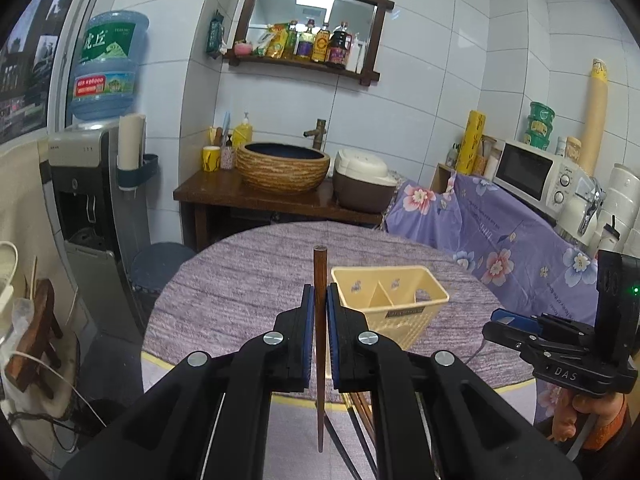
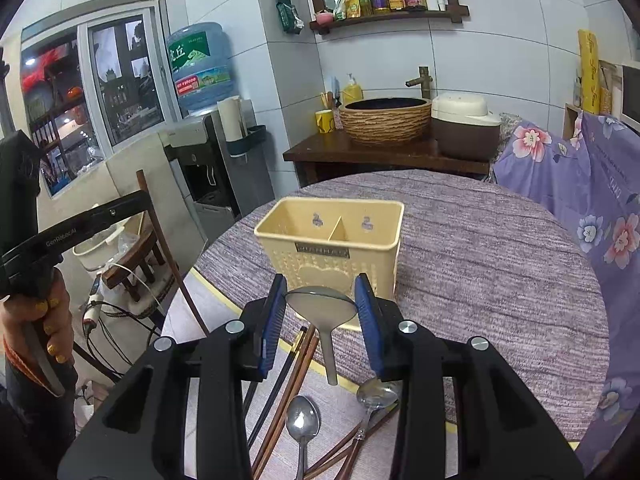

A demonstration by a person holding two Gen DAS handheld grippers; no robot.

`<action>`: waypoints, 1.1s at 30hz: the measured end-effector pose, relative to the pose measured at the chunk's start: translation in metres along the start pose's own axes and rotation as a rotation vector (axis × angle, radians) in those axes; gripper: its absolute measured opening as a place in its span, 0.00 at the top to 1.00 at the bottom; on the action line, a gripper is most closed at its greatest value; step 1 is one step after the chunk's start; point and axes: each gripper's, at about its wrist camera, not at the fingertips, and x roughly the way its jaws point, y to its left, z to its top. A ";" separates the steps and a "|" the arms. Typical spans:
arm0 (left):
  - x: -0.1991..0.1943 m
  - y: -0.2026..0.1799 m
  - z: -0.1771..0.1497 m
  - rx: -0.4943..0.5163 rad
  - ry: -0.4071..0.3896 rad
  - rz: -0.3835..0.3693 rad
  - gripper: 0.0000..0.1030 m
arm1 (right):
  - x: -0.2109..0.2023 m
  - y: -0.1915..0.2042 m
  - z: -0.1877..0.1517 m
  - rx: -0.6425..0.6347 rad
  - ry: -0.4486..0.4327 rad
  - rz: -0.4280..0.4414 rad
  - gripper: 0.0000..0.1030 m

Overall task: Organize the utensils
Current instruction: 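Lower chopstick and spoon into the cream holder and open both tools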

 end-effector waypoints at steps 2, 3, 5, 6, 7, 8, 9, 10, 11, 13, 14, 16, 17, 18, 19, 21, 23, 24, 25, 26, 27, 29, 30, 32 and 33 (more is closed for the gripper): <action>-0.005 -0.002 0.015 0.017 -0.024 0.004 0.93 | -0.007 0.000 0.017 -0.011 -0.022 -0.006 0.65; -0.009 -0.004 0.026 0.030 -0.045 0.011 0.93 | -0.012 0.000 0.027 -0.015 -0.037 -0.007 0.65; -0.018 -0.008 0.052 0.048 -0.098 0.028 0.93 | -0.021 0.000 0.050 -0.018 -0.072 -0.004 0.65; -0.020 -0.009 0.063 0.047 -0.118 0.025 0.93 | -0.026 0.000 0.062 -0.017 -0.095 -0.003 0.65; -0.023 -0.010 0.077 0.037 -0.138 0.012 0.93 | -0.031 0.000 0.073 -0.018 -0.119 -0.004 0.65; -0.024 -0.011 0.090 0.022 -0.154 -0.008 0.93 | -0.035 0.001 0.085 -0.020 -0.144 -0.007 0.65; -0.024 -0.013 0.100 0.010 -0.166 -0.026 0.93 | -0.036 0.002 0.096 -0.019 -0.161 -0.009 0.65; -0.022 -0.017 0.110 0.004 -0.180 -0.042 0.93 | -0.037 0.002 0.104 -0.018 -0.173 -0.007 0.65; -0.020 -0.021 0.118 0.002 -0.199 -0.047 0.93 | -0.035 0.002 0.113 -0.019 -0.188 -0.014 0.65; -0.012 -0.029 0.125 0.003 -0.222 -0.048 0.93 | -0.027 0.002 0.120 -0.026 -0.195 -0.039 0.65; -0.004 -0.033 0.124 -0.001 -0.218 -0.057 0.93 | -0.022 0.002 0.120 -0.028 -0.193 -0.045 0.65; 0.012 -0.037 0.118 -0.006 -0.208 -0.060 0.93 | -0.006 0.001 0.116 -0.035 -0.178 -0.063 0.65; 0.023 -0.038 0.111 -0.011 -0.201 -0.053 0.93 | 0.004 -0.001 0.111 -0.034 -0.160 -0.073 0.65; 0.031 -0.037 0.106 -0.013 -0.194 -0.044 0.93 | 0.015 -0.004 0.105 -0.025 -0.137 -0.073 0.65; 0.041 -0.036 0.098 -0.018 -0.184 -0.036 0.93 | 0.025 -0.007 0.099 -0.013 -0.117 -0.074 0.65; 0.055 -0.033 0.084 -0.036 -0.163 -0.027 0.93 | 0.042 -0.011 0.088 0.001 -0.088 -0.084 0.65; 0.067 -0.030 0.072 -0.045 -0.137 -0.018 0.93 | 0.058 -0.016 0.075 0.019 -0.055 -0.081 0.65; 0.072 -0.030 0.065 -0.044 -0.122 -0.016 0.93 | 0.063 -0.018 0.070 0.023 -0.041 -0.080 0.65; 0.076 -0.029 0.059 -0.045 -0.108 -0.017 0.93 | 0.069 -0.019 0.064 0.024 -0.028 -0.083 0.65; 0.082 -0.028 0.052 -0.042 -0.093 -0.017 0.93 | 0.073 -0.020 0.059 0.023 -0.020 -0.088 0.65; 0.086 -0.027 0.047 -0.043 -0.080 -0.015 0.93 | 0.077 -0.021 0.055 0.021 -0.013 -0.092 0.65; 0.093 -0.024 0.039 -0.054 -0.056 -0.014 0.93 | 0.082 -0.023 0.048 0.027 -0.002 -0.092 0.65; 0.097 -0.022 0.036 -0.062 -0.042 -0.015 0.93 | 0.084 -0.023 0.045 0.030 0.001 -0.092 0.65; 0.103 -0.019 0.030 -0.072 -0.023 -0.014 0.93 | 0.088 -0.023 0.041 0.025 0.007 -0.098 0.65; 0.106 -0.019 0.028 -0.072 -0.017 -0.012 0.93 | 0.090 -0.023 0.040 0.021 0.009 -0.103 0.65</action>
